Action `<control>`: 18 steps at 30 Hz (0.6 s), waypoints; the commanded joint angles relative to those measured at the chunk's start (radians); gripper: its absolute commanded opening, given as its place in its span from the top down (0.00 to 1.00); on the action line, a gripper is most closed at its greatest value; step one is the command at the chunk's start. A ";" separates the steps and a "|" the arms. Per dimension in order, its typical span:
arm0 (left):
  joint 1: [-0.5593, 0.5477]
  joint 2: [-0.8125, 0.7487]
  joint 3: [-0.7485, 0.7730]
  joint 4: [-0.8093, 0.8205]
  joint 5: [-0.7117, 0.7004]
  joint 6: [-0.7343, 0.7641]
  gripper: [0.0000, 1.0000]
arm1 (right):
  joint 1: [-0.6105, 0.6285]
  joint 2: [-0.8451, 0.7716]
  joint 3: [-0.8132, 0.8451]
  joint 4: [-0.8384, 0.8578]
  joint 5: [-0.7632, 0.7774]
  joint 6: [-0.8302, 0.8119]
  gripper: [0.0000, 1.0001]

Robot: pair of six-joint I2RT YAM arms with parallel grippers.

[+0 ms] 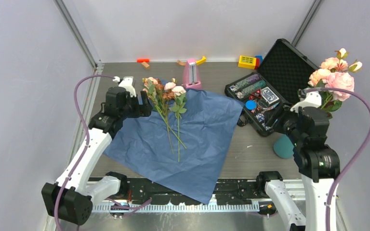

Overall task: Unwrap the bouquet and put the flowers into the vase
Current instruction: Insert the fake flower into the vase.

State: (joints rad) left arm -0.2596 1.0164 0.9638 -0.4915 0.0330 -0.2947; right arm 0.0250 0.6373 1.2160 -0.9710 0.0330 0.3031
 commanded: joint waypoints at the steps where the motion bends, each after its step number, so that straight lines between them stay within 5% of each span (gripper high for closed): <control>1: 0.000 0.053 -0.024 0.069 0.123 -0.103 0.17 | -0.001 0.063 -0.071 0.166 -0.088 0.068 0.44; 12: -0.092 0.200 -0.185 0.289 0.193 -0.387 0.25 | 0.016 0.201 -0.136 0.343 -0.096 0.105 0.48; 18: -0.099 0.315 -0.305 0.537 0.153 -0.598 0.42 | 0.054 0.233 -0.163 0.382 -0.089 0.114 0.49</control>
State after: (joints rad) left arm -0.3607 1.2846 0.7113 -0.1768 0.2100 -0.7288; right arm 0.0586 0.8650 1.0607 -0.6811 -0.0502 0.3992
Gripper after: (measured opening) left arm 0.612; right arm 0.517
